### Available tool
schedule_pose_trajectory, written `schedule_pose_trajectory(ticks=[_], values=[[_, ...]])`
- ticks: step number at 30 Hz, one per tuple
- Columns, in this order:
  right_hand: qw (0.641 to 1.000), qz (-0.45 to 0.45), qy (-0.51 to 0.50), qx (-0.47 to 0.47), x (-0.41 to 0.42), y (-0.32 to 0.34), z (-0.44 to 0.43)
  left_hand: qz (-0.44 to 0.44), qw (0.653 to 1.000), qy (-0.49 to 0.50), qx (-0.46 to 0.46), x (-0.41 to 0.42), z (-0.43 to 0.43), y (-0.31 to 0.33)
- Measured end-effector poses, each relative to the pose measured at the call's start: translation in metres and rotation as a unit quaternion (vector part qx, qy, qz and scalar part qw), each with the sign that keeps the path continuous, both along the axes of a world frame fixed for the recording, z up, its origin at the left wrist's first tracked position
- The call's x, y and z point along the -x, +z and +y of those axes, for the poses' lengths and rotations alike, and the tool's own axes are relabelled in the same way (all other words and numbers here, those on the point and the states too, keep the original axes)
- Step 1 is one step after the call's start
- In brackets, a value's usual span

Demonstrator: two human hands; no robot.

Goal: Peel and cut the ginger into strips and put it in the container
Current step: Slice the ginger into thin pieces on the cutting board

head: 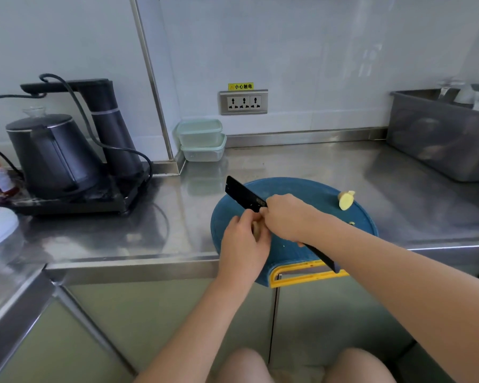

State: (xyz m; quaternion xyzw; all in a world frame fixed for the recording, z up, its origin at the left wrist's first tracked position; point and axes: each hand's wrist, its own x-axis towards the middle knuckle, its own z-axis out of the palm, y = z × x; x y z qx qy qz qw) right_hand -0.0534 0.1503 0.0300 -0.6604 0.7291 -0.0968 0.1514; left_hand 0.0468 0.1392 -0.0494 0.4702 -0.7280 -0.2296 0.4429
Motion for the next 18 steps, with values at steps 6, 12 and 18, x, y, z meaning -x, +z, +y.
schedule_pose_trajectory(ticks=[6,12,18], values=[[1.000,0.009,-0.004,0.028,0.021,-0.018,0.029,-0.001,1.000,-0.001,-0.031,0.000,-0.002,-0.002],[1.000,0.025,0.003,0.011,0.030,-0.025,0.036,-0.020,0.999,0.033,-0.017,0.004,0.000,-0.004],[0.989,0.140,0.055,0.006,0.011,-0.020,0.019,-0.025,0.998,0.053,-0.005,0.006,0.003,-0.002]])
